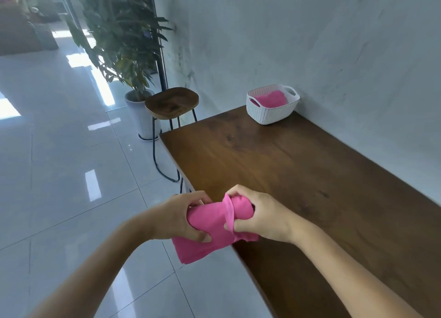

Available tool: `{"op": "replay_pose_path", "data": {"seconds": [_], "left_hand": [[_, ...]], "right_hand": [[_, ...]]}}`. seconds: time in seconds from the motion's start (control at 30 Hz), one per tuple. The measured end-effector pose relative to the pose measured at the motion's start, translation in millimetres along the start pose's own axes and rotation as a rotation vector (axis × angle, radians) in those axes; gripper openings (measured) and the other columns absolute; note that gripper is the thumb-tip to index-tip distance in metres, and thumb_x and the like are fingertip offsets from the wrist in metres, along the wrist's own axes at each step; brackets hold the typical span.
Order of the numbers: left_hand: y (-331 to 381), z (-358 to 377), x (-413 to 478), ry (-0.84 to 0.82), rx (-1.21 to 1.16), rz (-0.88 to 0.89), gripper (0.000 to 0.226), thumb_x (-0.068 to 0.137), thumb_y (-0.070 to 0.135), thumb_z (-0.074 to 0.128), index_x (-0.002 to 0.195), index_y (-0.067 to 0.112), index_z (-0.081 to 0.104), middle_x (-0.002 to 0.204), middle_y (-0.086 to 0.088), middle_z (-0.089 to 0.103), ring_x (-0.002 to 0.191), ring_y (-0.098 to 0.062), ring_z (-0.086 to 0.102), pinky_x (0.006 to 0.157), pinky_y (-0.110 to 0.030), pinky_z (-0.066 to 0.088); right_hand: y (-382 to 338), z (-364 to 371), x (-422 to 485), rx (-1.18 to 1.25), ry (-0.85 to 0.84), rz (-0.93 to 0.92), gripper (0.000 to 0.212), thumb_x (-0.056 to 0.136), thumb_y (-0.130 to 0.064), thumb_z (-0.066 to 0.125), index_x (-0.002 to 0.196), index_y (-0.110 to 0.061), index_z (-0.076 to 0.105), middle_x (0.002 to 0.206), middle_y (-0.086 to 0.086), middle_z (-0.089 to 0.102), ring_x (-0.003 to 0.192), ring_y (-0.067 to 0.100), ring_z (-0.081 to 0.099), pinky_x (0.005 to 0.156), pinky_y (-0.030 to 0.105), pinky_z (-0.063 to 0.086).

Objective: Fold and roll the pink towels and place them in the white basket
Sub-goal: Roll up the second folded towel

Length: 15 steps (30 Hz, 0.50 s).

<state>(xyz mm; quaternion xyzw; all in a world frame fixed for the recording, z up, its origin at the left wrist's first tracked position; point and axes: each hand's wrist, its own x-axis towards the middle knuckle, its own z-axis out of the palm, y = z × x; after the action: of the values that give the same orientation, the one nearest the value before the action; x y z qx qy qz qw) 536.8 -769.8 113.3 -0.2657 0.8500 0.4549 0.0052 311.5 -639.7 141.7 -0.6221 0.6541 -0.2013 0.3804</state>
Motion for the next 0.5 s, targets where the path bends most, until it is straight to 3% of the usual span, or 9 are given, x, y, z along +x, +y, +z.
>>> {"op": "replay_pose_path", "data": {"seconds": [0.1, 0.23, 0.4, 0.5], "left_hand": [[-22, -32, 1, 0.02, -0.012, 0.029, 0.06, 0.069, 0.053, 0.089, 0.117, 0.046, 0.054, 0.111, 0.024, 0.062, 0.101, -0.003, 0.064, 0.078, -0.028, 0.061], [-60, -72, 5, 0.084, 0.094, 0.025, 0.063, 0.066, 0.06, 0.085, 0.118, 0.047, 0.053, 0.111, 0.021, 0.063, 0.099, -0.006, 0.064, 0.08, -0.031, 0.061], [-94, -107, 14, 0.116, 0.073, -0.001, 0.066, 0.068, 0.061, 0.084, 0.122, 0.045, 0.05, 0.112, 0.017, 0.062, 0.097, -0.011, 0.065, 0.076, -0.026, 0.062], [-104, -117, 23, 0.148, 0.08, -0.006, 0.066, 0.071, 0.057, 0.084, 0.125, 0.043, 0.049, 0.11, 0.019, 0.061, 0.095, -0.009, 0.065, 0.074, -0.023, 0.061]], "right_hand": [[-28, 0, 30, -0.16, 0.058, -0.016, 0.044, 0.086, -0.049, 0.07, 0.121, -0.05, 0.044, 0.117, -0.02, 0.051, 0.101, 0.013, 0.06, 0.079, 0.028, 0.061], [-50, 0, 68, -0.595, 0.202, -0.035, 0.049, 0.088, -0.063, 0.057, 0.132, -0.05, 0.04, 0.134, -0.017, 0.033, 0.12, 0.008, 0.04, 0.092, 0.031, 0.052], [-43, 10, 99, -0.448, 0.238, 0.085, 0.067, 0.091, -0.072, 0.048, 0.149, -0.053, 0.022, 0.149, -0.022, 0.026, 0.135, 0.003, 0.031, 0.095, 0.033, 0.049], [-24, 14, 111, -0.354, 0.294, 0.181, 0.067, 0.089, -0.078, 0.042, 0.148, -0.051, 0.028, 0.15, -0.024, 0.03, 0.134, 0.0, 0.035, 0.1, 0.036, 0.05]]}}
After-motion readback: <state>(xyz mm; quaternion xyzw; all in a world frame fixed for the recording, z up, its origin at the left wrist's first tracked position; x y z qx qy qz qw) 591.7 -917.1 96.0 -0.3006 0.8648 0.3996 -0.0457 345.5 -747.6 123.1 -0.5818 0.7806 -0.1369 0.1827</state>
